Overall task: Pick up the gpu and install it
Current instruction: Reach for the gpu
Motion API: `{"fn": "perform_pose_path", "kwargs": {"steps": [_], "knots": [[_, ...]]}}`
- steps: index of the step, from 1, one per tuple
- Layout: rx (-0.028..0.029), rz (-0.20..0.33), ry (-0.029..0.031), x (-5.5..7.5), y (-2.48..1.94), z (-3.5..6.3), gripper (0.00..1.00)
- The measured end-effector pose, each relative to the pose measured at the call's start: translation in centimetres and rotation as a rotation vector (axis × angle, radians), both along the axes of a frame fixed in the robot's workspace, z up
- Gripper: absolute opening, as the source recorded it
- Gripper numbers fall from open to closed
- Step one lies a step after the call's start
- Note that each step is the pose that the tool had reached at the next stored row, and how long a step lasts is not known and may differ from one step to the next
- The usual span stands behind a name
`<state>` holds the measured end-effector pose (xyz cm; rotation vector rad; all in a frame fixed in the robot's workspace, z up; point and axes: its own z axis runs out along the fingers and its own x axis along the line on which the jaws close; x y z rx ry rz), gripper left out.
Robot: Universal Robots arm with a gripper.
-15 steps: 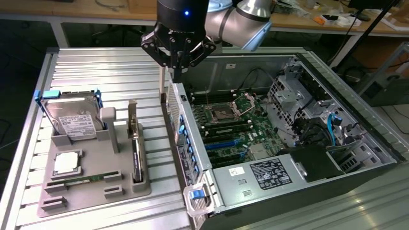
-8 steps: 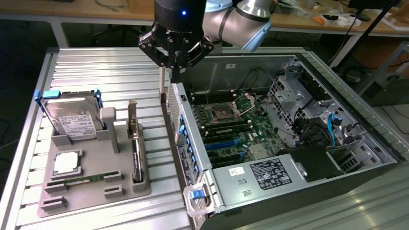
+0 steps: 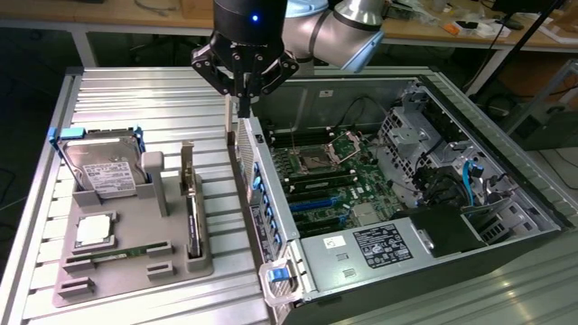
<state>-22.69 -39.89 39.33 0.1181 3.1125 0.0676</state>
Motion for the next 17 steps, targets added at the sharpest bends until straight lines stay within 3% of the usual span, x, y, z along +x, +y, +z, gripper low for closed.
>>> {"fn": "perform_pose_path", "kwargs": {"steps": [17], "knots": [[0.0001,0.000,0.0000,-1.2,0.00,0.00,0.11]]}}
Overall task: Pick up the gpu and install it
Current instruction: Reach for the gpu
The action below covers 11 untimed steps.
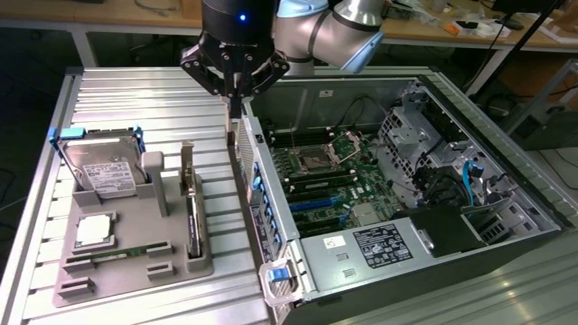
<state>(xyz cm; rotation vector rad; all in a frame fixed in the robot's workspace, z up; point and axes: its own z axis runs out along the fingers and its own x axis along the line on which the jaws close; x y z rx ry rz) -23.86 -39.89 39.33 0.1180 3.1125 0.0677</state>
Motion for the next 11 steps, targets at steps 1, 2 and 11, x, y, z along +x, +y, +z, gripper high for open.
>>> {"fn": "perform_pose_path", "kwargs": {"steps": [1,2,11], "knots": [[0.0000,0.000,0.0001,-0.1,0.00,0.00,0.11],[-0.0001,0.000,0.0000,-0.1,0.00,0.00,0.11],[-0.0001,0.000,0.0001,-1.2,-0.15,0.00,0.11]]}}
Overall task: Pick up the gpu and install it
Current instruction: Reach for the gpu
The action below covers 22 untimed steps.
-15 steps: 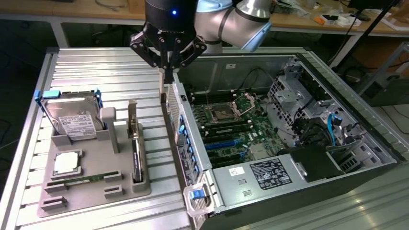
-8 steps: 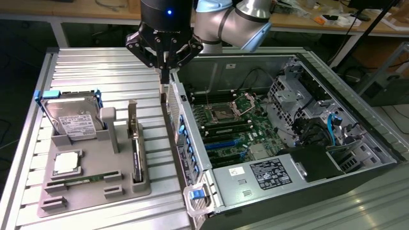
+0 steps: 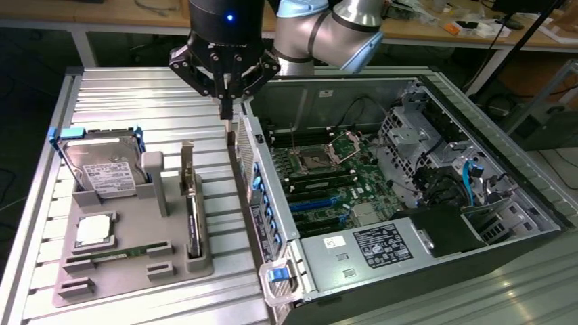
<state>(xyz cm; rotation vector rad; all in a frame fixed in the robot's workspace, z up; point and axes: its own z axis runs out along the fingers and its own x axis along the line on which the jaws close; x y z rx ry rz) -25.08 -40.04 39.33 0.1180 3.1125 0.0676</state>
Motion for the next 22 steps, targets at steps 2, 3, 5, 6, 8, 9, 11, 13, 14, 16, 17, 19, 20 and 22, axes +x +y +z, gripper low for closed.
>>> {"fn": "perform_pose_path", "kwargs": {"steps": [2,3,5,6,8,9,11,13,14,16,17,19,20,22], "knots": [[0.0000,0.000,0.0000,-0.2,-0.06,0.00,0.11],[0.0000,0.000,0.0000,-0.4,-0.09,0.00,0.11],[0.0000,0.000,0.0000,-0.6,-0.16,0.00,0.11],[0.0000,0.000,0.0000,-0.7,-0.20,0.00,0.11],[0.0001,0.000,-0.0001,-1.0,-0.29,0.00,0.11],[0.0000,0.000,0.0000,-1.1,-0.32,0.00,0.11],[0.0001,0.000,-0.0001,-1.4,-0.37,0.00,0.11],[0.0000,0.000,-0.0001,-1.6,-0.41,0.00,0.11],[0.0000,0.000,0.0000,-1.7,-0.43,0.00,0.11],[0.0000,0.000,0.0000,-1.9,-0.45,0.00,0.11],[0.0000,0.000,0.0000,-2.0,-0.46,0.00,0.11],[0.0000,0.000,0.0001,-2.2,-0.47,0.00,0.11],[0.0000,0.000,0.0000,-2.3,-0.47,0.00,0.11],[0.0000,0.000,0.0000,-2.5,-0.47,0.00,0.11]]}}
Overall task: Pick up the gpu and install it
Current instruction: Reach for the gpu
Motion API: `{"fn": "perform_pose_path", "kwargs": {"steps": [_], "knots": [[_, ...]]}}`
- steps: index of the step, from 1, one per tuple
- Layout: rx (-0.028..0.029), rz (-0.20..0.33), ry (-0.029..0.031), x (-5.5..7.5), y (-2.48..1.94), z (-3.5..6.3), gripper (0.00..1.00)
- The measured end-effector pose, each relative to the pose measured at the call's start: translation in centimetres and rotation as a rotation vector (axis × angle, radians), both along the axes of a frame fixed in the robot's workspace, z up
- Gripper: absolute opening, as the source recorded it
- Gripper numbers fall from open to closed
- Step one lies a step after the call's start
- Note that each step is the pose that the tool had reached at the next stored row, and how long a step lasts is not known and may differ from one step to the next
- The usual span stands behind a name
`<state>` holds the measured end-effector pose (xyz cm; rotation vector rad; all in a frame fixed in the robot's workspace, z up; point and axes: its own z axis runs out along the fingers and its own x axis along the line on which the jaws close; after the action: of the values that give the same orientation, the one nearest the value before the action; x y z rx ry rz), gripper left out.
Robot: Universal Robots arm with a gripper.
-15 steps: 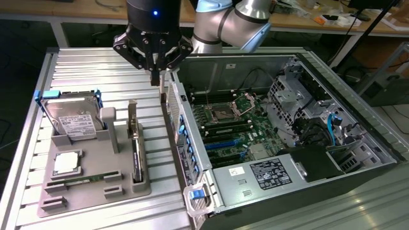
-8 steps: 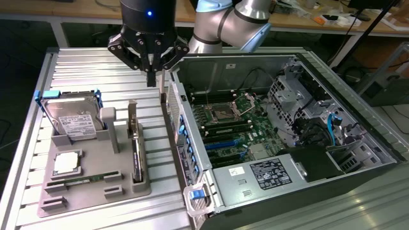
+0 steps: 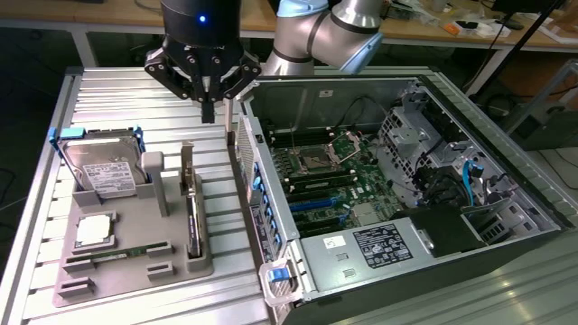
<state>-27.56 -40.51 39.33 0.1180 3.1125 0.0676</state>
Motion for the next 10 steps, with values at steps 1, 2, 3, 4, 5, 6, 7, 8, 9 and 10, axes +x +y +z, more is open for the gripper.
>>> {"fn": "perform_pose_path", "kwargs": {"steps": [1,2,3,4,5,6,7,8,9,10], "knots": [[0.0000,0.000,0.0000,-0.10,0.00,0.00,0.11],[0.0000,0.000,0.0000,-0.20,0.00,0.00,0.11],[0.0000,0.000,0.0000,-0.30,0.00,0.00,0.11],[0.0000,0.000,0.0000,-0.39,0.00,0.00,0.11],[0.0000,0.000,0.0000,-0.50,0.00,0.00,0.11],[0.0000,0.000,0.0000,-0.59,0.00,0.00,0.11],[0.0000,0.000,0.0000,-0.69,0.00,0.00,0.11],[0.0001,0.000,0.0000,-0.80,0.00,0.00,0.11],[0.0001,0.000,0.0000,-0.90,0.00,0.00,0.11],[0.0000,0.000,0.0000,-1.00,0.00,0.00,0.11]]}}
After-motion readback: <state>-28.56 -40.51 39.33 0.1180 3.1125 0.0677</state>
